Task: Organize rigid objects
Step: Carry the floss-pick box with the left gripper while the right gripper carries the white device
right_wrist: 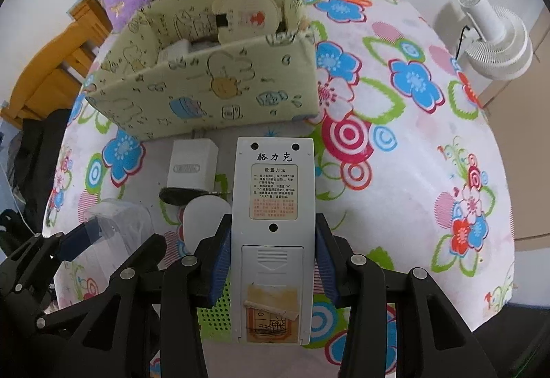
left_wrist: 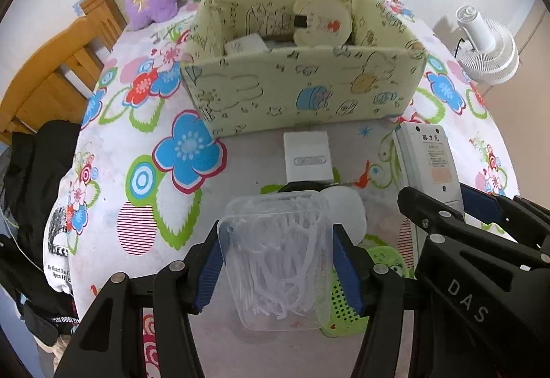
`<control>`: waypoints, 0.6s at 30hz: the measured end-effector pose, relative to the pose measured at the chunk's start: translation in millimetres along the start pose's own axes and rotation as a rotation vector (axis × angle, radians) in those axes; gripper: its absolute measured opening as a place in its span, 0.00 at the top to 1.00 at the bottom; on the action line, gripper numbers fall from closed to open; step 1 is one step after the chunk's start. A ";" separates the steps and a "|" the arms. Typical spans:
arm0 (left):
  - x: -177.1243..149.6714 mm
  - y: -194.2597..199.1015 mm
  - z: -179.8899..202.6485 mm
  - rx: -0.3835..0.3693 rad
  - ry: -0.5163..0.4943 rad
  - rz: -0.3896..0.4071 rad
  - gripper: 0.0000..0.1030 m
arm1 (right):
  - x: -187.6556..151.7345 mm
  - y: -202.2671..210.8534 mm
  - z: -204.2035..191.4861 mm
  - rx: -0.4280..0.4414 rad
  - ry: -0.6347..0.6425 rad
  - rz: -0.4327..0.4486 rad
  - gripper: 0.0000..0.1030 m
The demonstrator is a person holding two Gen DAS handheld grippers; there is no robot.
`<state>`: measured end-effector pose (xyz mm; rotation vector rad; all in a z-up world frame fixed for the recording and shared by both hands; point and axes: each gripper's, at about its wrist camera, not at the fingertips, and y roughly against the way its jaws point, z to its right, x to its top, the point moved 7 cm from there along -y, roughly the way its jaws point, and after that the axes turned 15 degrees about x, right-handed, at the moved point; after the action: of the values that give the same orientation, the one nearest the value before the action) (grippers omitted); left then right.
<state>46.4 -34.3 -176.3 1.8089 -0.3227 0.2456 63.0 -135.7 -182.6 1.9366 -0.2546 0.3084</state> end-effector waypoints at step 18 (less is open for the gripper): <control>8.1 42.9 -0.8 0.038 0.055 0.064 0.41 | 12.2 40.9 -9.7 0.046 0.070 0.049 0.55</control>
<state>39.2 -44.6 -134.4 1.8277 -0.3388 0.3477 60.5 -142.4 -139.4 1.9632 -0.2512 0.4176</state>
